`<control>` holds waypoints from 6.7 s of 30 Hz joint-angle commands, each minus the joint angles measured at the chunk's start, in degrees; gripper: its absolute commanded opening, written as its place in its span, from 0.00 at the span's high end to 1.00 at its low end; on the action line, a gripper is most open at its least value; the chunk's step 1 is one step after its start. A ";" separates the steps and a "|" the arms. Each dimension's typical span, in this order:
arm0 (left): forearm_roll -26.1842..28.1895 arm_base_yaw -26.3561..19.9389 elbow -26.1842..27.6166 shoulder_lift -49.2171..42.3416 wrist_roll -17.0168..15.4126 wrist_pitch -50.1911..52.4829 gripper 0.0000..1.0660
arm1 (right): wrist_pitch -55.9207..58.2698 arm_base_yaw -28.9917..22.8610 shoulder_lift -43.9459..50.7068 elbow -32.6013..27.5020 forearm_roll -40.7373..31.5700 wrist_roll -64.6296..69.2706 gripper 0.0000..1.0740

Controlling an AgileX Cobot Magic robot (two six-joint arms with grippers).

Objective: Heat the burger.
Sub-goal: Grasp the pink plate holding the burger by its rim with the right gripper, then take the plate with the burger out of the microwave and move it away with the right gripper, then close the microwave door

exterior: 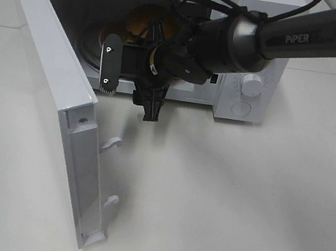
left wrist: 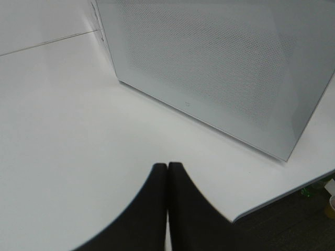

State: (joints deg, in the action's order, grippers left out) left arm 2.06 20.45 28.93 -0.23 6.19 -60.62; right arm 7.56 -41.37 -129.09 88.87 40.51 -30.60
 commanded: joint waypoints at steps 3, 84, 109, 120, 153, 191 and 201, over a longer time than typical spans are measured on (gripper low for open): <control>0.23 -0.34 -0.11 -1.20 -0.17 0.92 1.00 | -0.69 0.11 -1.38 0.46 0.52 0.57 0.37; 0.23 -0.34 -0.11 -1.15 -0.17 0.92 1.00 | 3.04 -0.69 15.01 -13.81 -12.49 -30.77 1.00; 0.23 -0.34 -0.11 -1.15 -0.17 0.92 1.00 | 2.86 -0.69 31.46 -33.52 -11.97 -35.35 1.00; 0.23 -0.34 -0.11 -1.20 -0.17 0.92 1.00 | 3.09 -0.69 41.77 -44.92 -11.97 -36.04 1.00; 0.52 -0.34 -0.11 -1.20 -0.17 0.92 1.00 | 11.06 -0.29 57.07 -66.29 11.46 17.99 1.00; 0.52 -0.34 -0.11 -1.20 -0.17 0.92 1.00 | -0.92 20.57 37.01 -59.53 12.55 45.95 0.65; 0.52 -0.34 -0.11 -1.20 -0.17 0.92 1.00 | 3.04 20.57 44.75 -59.53 -0.17 45.95 0.48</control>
State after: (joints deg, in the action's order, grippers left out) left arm 2.29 20.45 28.93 -0.29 6.19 -60.62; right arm 10.03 -20.80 -85.14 29.22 41.71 14.67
